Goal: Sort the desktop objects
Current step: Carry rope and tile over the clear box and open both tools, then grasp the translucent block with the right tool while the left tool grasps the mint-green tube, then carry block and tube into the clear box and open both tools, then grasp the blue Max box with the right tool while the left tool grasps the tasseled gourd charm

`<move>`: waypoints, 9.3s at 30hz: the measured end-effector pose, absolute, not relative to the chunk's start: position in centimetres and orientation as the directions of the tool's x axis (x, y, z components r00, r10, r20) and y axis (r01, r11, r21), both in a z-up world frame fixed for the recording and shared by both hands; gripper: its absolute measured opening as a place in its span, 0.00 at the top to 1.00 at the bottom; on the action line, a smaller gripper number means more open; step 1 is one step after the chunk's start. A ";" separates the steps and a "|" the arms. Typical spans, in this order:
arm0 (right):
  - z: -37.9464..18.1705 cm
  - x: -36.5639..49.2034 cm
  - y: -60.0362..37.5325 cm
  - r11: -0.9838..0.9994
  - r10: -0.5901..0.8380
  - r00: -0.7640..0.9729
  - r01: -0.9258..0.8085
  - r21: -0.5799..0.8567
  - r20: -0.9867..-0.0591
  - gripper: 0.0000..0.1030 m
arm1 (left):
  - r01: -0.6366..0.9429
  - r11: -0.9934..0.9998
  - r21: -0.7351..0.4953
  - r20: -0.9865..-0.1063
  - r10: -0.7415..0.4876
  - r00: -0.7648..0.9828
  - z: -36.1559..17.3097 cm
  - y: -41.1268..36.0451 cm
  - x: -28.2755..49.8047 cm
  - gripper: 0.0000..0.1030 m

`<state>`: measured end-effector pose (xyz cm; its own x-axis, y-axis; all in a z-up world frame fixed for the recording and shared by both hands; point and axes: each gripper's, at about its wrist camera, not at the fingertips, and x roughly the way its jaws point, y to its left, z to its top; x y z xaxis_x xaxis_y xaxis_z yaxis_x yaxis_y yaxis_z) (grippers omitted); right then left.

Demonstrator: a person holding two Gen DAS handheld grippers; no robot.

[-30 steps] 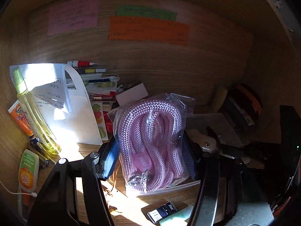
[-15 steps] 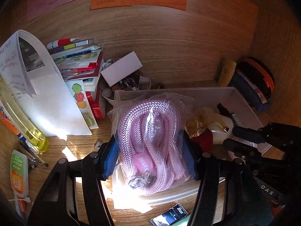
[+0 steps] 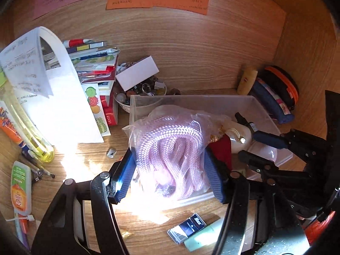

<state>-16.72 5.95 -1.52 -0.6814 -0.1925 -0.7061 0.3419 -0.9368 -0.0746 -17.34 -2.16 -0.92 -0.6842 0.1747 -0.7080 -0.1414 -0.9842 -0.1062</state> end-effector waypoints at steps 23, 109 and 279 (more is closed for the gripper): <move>0.3 -14.6 5.2 -0.936 -0.182 -0.726 0.334 -0.109 -0.663 0.45 | 0.026 -1.000 0.011 -0.742 -0.025 -0.670 -2.2 -7.0 -10.1 0.23; -7.4 0.8 10.6 -0.960 -0.233 -0.575 0.264 0.092 -0.784 0.64 | -0.300 -0.953 -0.045 -0.854 0.193 -0.484 -7.3 3.3 -8.9 0.47; -8.6 -10.9 -5.2 -0.881 -0.272 -0.479 0.473 0.015 -0.835 0.71 | -0.103 -0.995 0.000 -0.777 0.065 -0.626 -7.3 -9.7 -10.7 0.73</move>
